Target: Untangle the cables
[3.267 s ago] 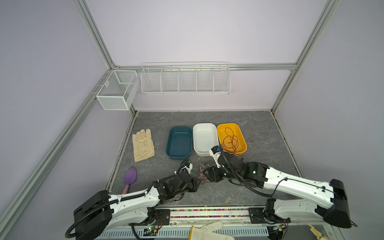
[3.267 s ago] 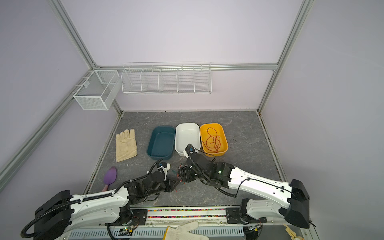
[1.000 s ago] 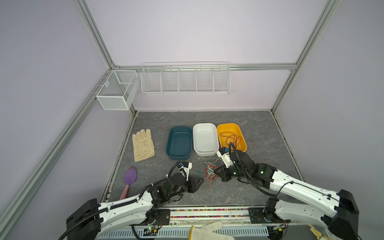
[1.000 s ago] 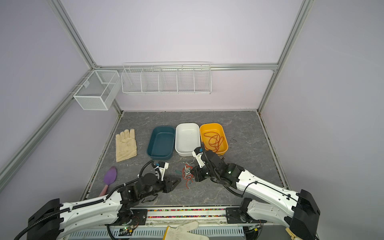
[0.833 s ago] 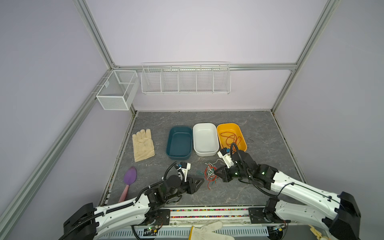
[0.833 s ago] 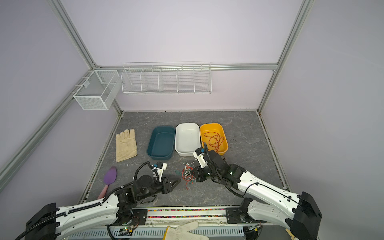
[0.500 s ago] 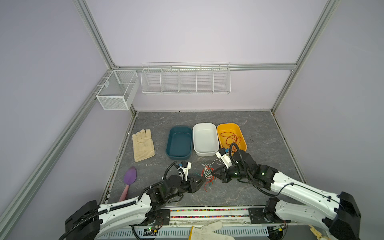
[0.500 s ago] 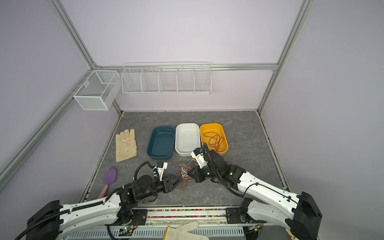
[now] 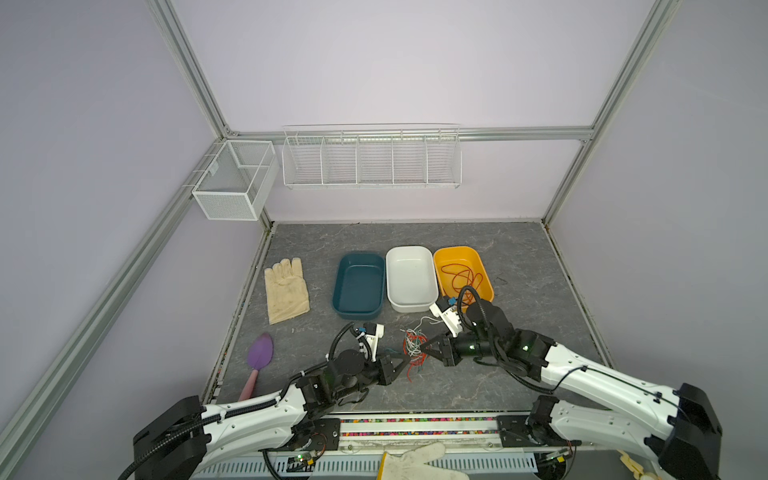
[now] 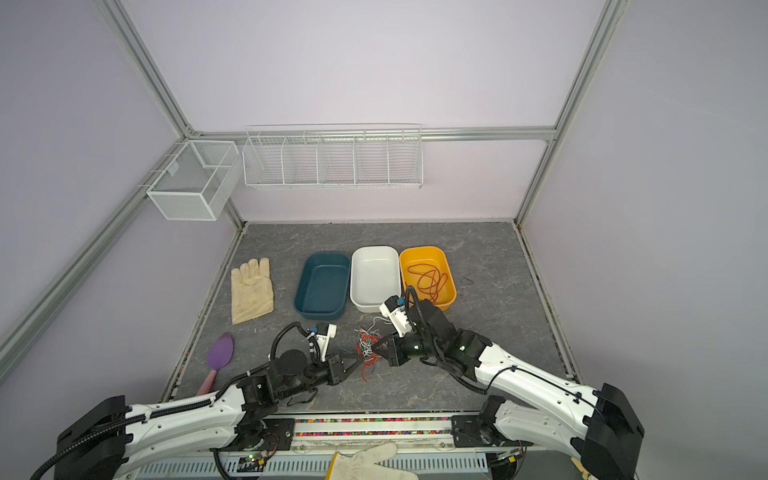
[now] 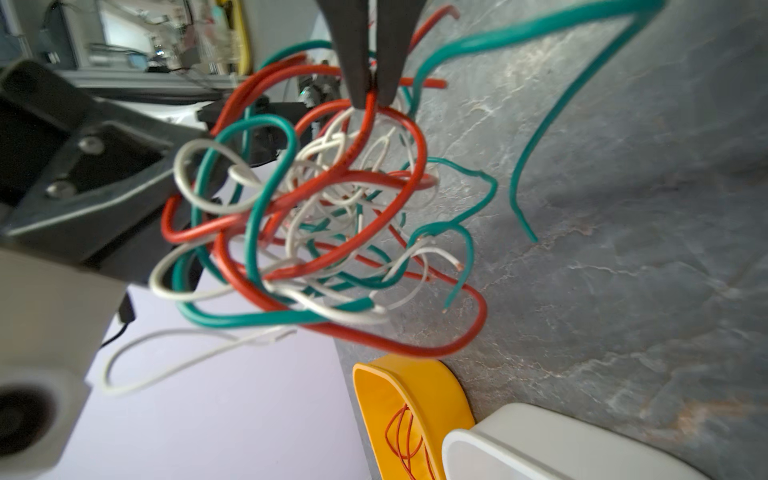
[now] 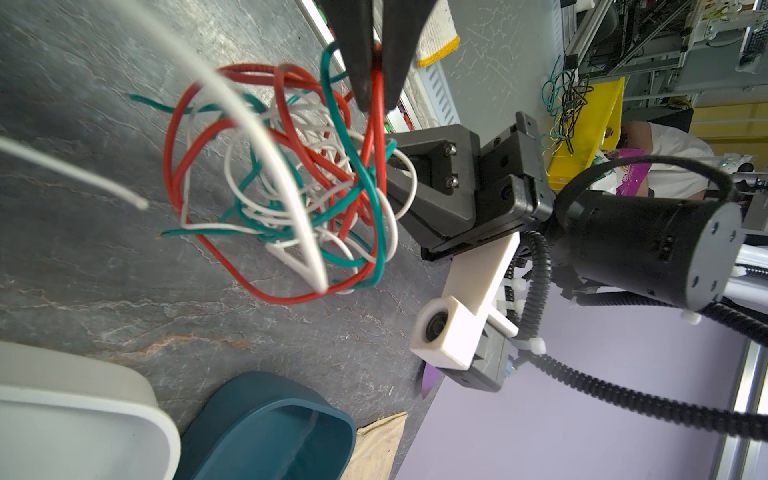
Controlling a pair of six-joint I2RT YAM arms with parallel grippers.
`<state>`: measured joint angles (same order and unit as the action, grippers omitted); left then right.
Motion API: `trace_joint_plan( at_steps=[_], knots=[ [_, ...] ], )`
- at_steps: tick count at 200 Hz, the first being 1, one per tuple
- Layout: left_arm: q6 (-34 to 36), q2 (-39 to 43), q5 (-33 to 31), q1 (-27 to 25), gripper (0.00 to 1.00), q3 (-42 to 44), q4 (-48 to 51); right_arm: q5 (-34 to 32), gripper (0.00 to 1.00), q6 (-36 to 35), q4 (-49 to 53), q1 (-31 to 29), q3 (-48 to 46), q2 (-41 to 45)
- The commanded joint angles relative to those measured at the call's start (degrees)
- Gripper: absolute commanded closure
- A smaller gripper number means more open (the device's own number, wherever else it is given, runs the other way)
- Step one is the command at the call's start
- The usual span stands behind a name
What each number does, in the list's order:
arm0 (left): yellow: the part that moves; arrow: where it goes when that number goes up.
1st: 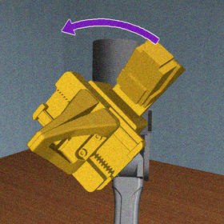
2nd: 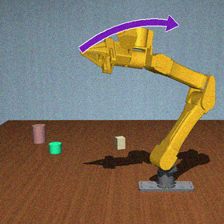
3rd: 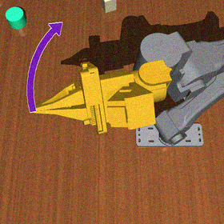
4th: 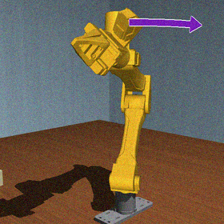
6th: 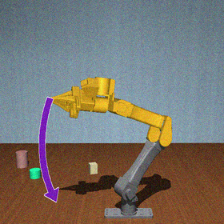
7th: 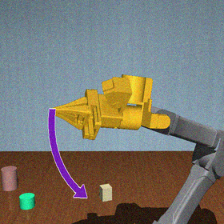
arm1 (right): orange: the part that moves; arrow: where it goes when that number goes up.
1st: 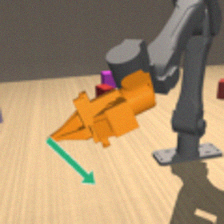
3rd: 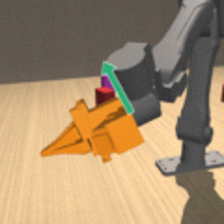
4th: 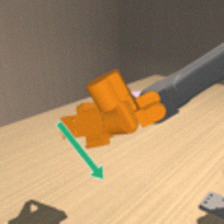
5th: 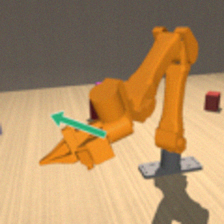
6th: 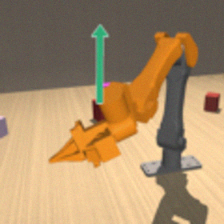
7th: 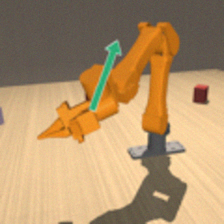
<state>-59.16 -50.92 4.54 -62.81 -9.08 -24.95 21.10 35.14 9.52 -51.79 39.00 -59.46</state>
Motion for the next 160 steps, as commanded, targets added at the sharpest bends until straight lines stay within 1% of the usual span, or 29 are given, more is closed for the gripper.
trace_joint_plan(
  at_steps=[1,24,55,79,120,125,136,160],
  knots=[
    [0.37,-0.04,-0.57,-0.29,1.0,-0.33,0.11,0.5,0.93,-0.12,-0.32,-0.07,-0.56,1.19],
    [0.88,0.57,-0.45,-0.3,1.0,-0.57,2.28,-4.33,0.93,-1.49,5.24,0.01,0.72,2.13],
    [2.23,2.42,-1.14,-0.29,1.0,-1.66,11.04,-13.08,0.93,-3.94,15.45,0.28,3.19,3.38],
    [3.01,3.94,-0.95,-0.3,1.0,-1.7,16.18,-18.57,0.93,-5.4,22.54,0.6,4.71,3.27],
    [4.48,7.27,-1.15,-0.3,1.0,-1.81,21.49,-23.51,0.93,-7.41,29.63,1.12,6.27,0.78],
    [4.9,7.41,-1.3,-0.29,1.0,-1.82,22.41,-23.92,0.92,-7.4,29.81,1.23,6.12,0.75],
    [5.45,10.59,-1.89,-0.3,1.0,-1.82,24.22,-24.35,0.87,-7.25,29.74,1.53,5.67,0.83],
    [6.29,15.34,-3.13,-0.3,1.0,-4.81,27.83,-22.57,0.77,-7.1,27.59,2.47,3.74,1.32]
  ],
)
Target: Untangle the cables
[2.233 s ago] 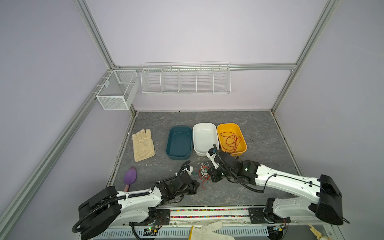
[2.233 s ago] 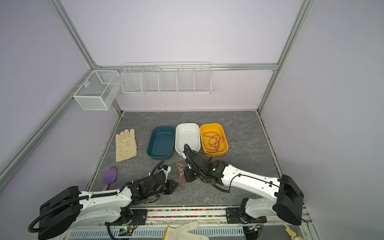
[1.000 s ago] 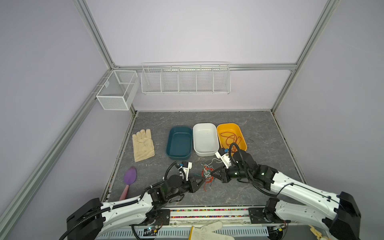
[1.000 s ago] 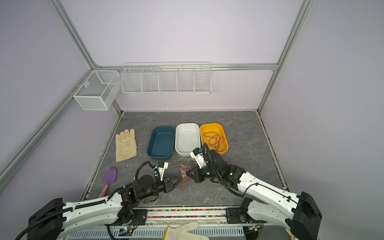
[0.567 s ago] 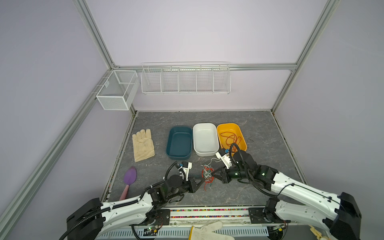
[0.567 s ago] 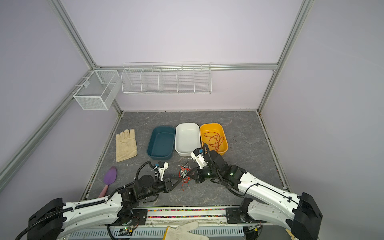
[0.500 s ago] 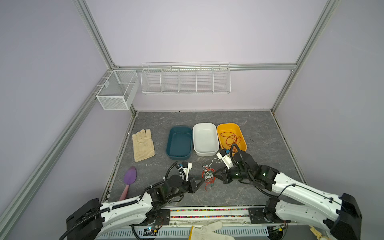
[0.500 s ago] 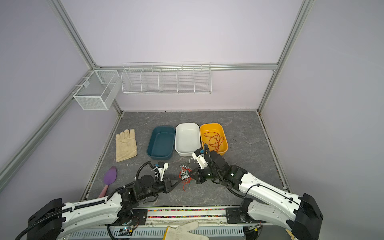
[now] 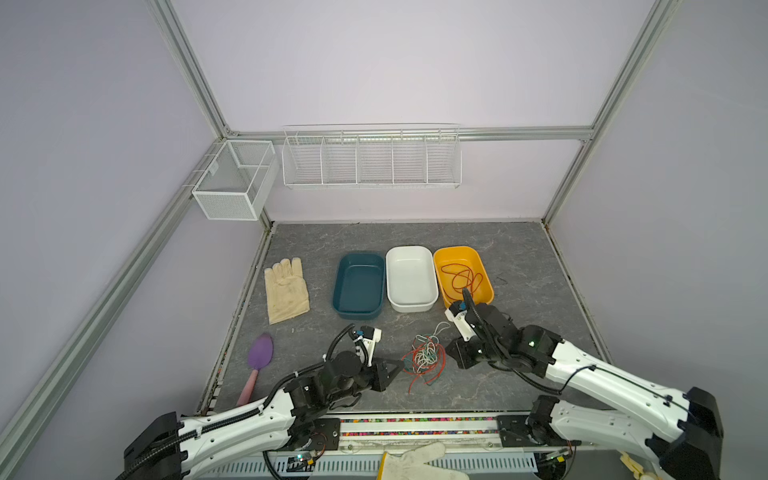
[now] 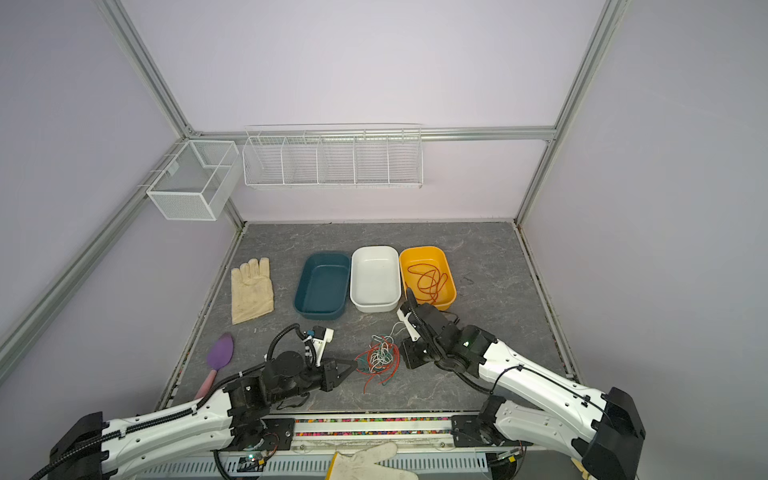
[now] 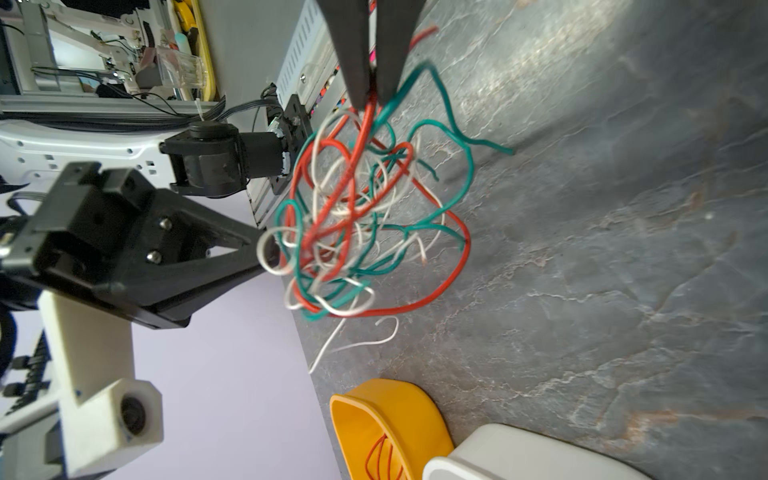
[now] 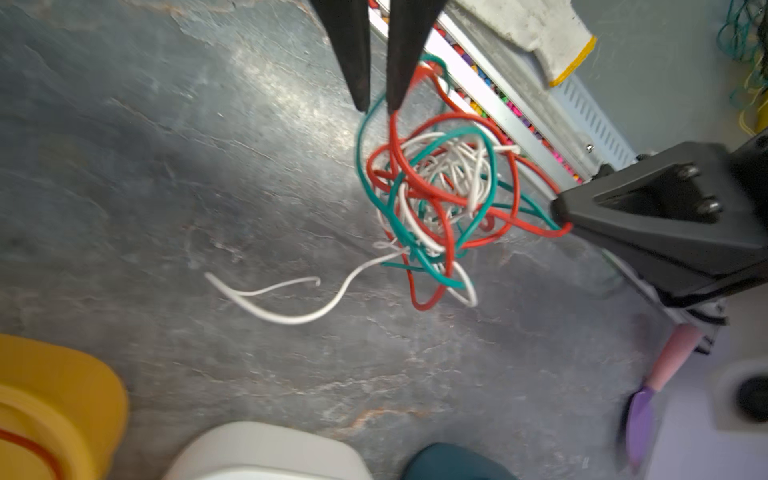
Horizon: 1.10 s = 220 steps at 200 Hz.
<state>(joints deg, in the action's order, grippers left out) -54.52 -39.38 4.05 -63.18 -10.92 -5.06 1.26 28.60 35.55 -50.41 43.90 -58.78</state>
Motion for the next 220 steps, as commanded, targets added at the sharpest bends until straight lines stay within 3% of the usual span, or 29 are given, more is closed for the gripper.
trace_joint_plan(
  at_steps=[1,67,114,220],
  knots=[
    [1.72,3.96,-2.61,0.07,1.0,-3.06,8.17,-2.56,0.76,-0.56,1.42,1.14,-1.26,0.66],
    [1.46,7.65,-0.23,0.14,1.0,-6.15,7.84,11.11,0.51,0.27,-10.74,1.63,-4.46,3.91],
    [2.24,5.05,0.89,0.07,1.0,-9.78,5.1,16.34,0.5,5.52,-21.61,0.62,-5.19,-1.67],
    [3.91,4.07,1.82,0.07,1.0,-12.25,-1.18,8.94,0.51,11.54,-30.55,-5.7,-3.74,-19.83]
  ],
)
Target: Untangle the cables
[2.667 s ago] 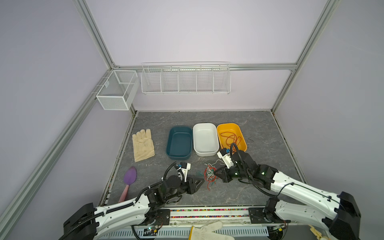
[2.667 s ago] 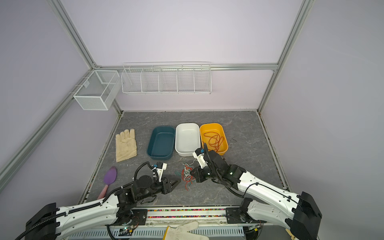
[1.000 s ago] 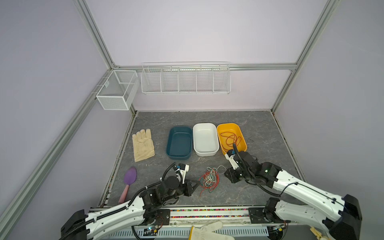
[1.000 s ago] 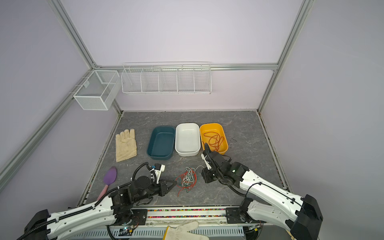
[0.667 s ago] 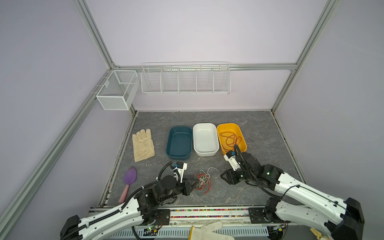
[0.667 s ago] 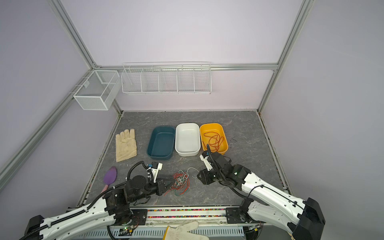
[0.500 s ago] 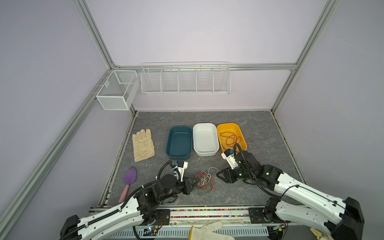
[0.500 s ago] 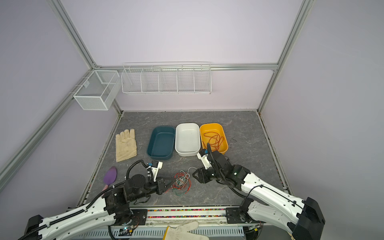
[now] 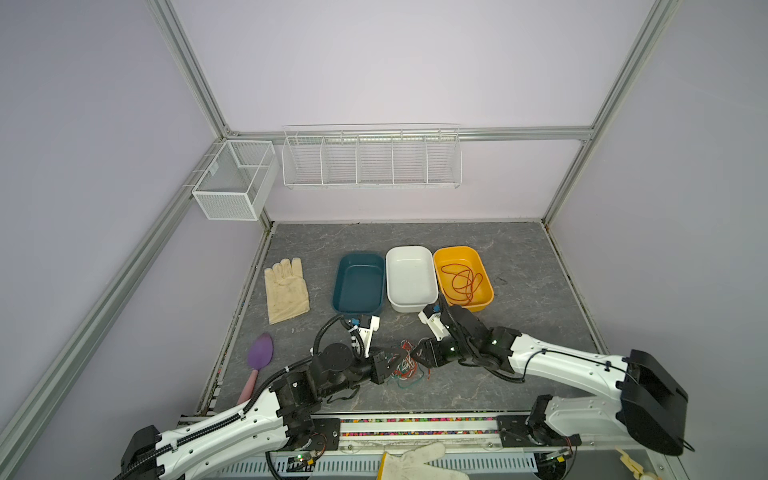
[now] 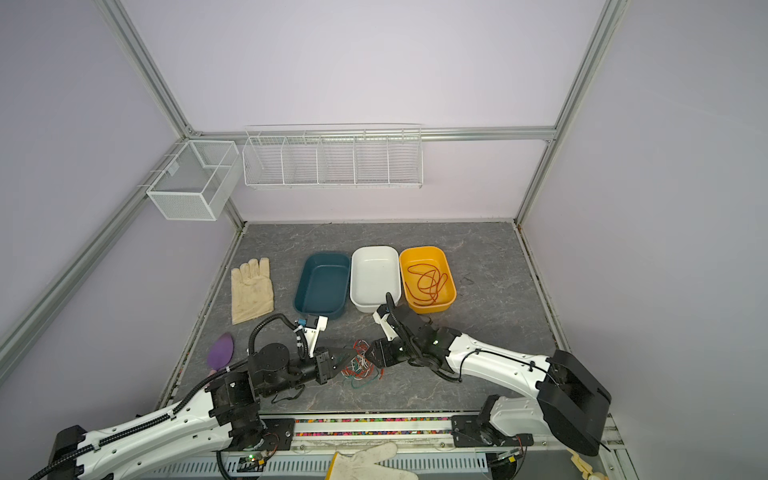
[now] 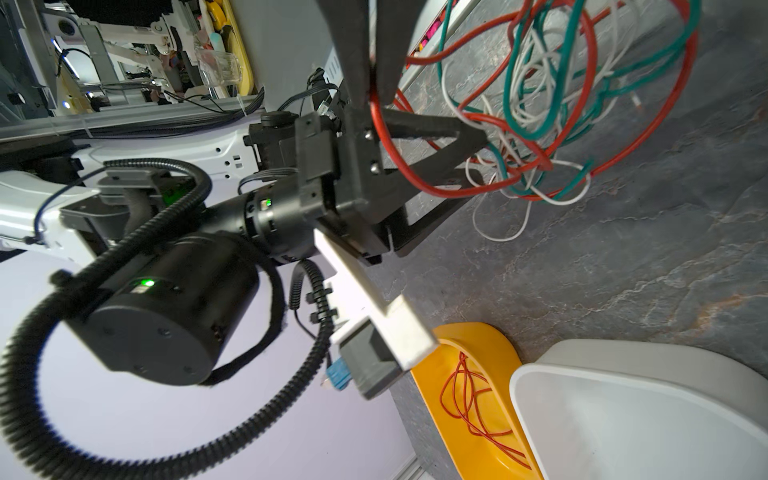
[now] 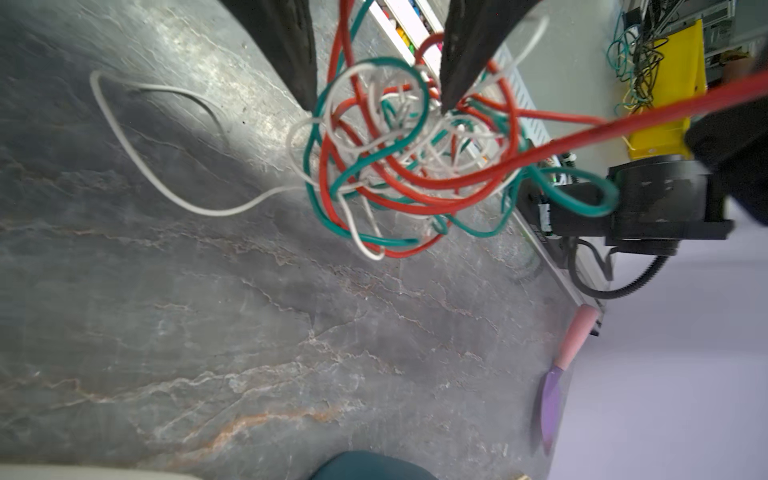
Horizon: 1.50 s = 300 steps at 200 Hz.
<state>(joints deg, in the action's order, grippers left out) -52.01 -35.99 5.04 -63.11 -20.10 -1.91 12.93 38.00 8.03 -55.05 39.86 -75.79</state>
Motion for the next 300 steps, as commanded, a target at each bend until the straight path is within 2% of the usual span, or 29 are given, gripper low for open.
trace_joint_plan(
  at_steps=[1,21,40,107,199,300],
  knots=[
    [1.43,0.67,0.89,0.01,1.0,-3.13,-4.37,-2.78,0.51,2.2,-3.11,-1.09,0.31,-2.94],
    [1.71,0.63,1.63,0.02,1.0,-3.81,-5.48,-3.25,0.56,2.44,-4.78,-1.43,0.66,-5.79],
    [2.43,1.19,1.75,0.01,1.0,-4.78,-5.19,-3.55,0.66,2.47,-5.74,-1.49,0.92,-7.57],
    [8.51,7.43,-0.92,0.01,1.0,-13.02,6.68,-11.65,0.75,1.85,-1.63,-1.07,-0.34,-7.51],
    [13.88,10.39,-3.0,0.01,1.0,-25.33,18.13,-12.85,0.78,2.33,0.11,4.09,-3.83,-5.8],
    [20.25,10.41,-7.56,0.01,1.0,-38.35,30.05,-12.84,0.78,0.55,7.06,12.84,-6.57,-0.61]
  ],
)
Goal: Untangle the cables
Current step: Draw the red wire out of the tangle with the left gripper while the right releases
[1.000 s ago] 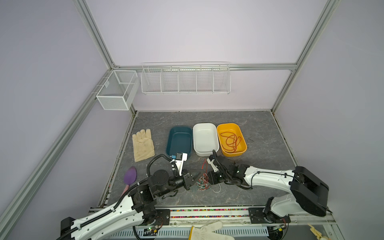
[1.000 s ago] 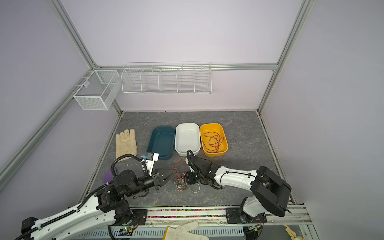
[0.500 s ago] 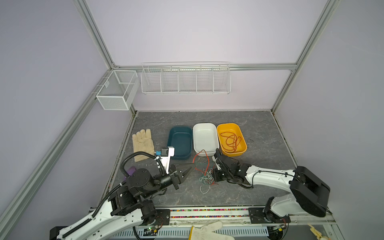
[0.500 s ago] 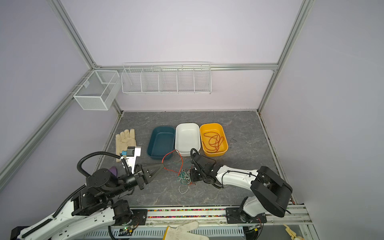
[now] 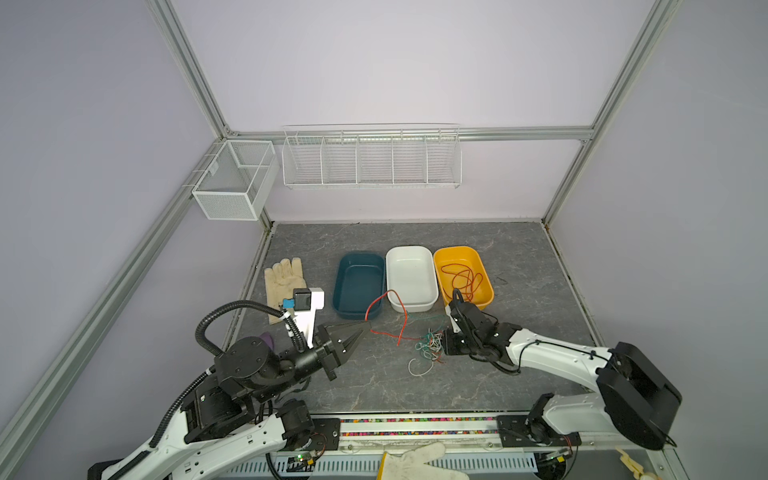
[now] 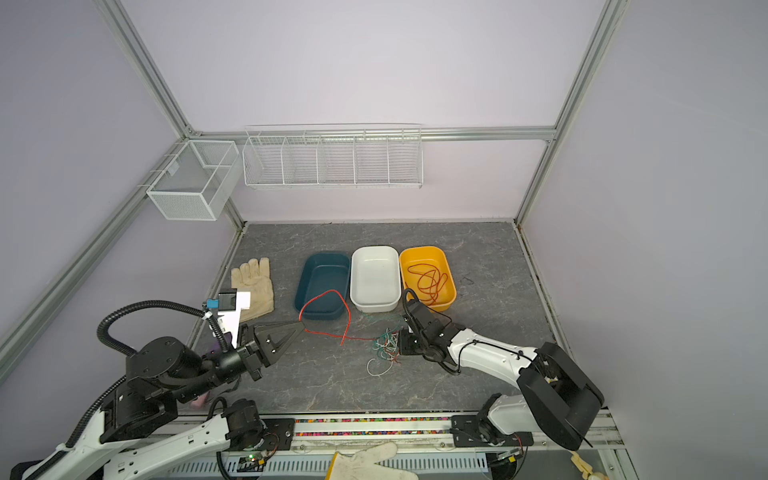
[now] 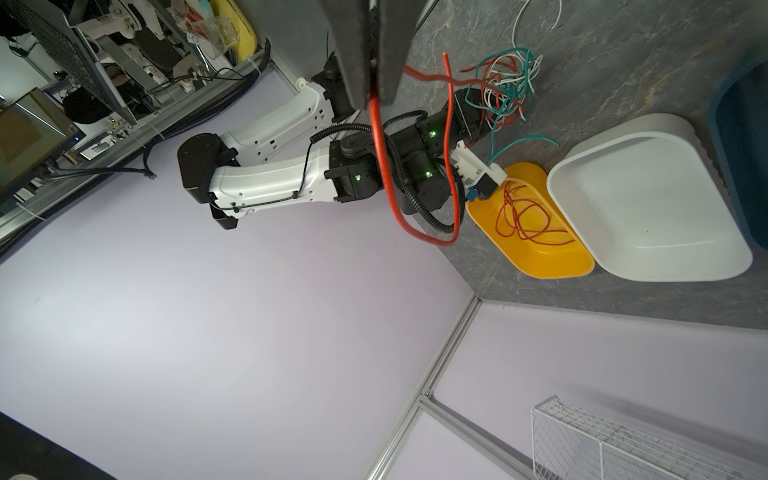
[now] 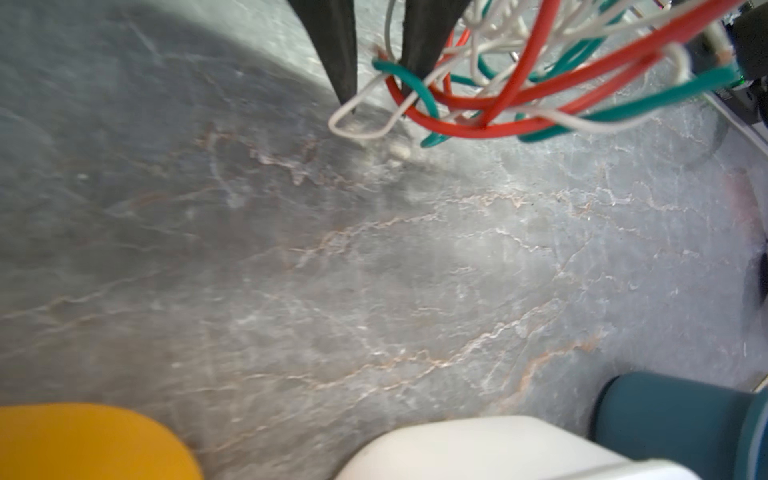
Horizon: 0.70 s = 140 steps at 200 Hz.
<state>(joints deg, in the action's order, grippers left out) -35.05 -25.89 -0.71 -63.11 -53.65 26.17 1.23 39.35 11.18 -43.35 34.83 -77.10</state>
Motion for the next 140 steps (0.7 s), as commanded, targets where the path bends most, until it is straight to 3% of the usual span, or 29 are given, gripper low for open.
trace_joint_plan(
  at_steps=[1,62,117,140],
  knots=[
    [3.35,0.27,-1.87,0.01,1.0,-5.02,2.09,-1.15,0.78,-0.81,3.91,1.15,-1.54,0.7],
    [7.82,-1.98,-3.64,0.01,1.0,-14.74,7.47,-0.83,0.78,-1.54,4.33,1.8,-1.68,0.87],
    [7.79,-4.19,-3.46,0.01,1.0,-13.76,7.12,-1.83,0.73,-3.74,8.79,1.87,-0.05,6.92],
    [8.03,-5.59,-3.86,0.01,1.0,-13.94,7.49,-4.8,0.64,-4.6,13.22,1.91,1.07,11.49]
  ],
)
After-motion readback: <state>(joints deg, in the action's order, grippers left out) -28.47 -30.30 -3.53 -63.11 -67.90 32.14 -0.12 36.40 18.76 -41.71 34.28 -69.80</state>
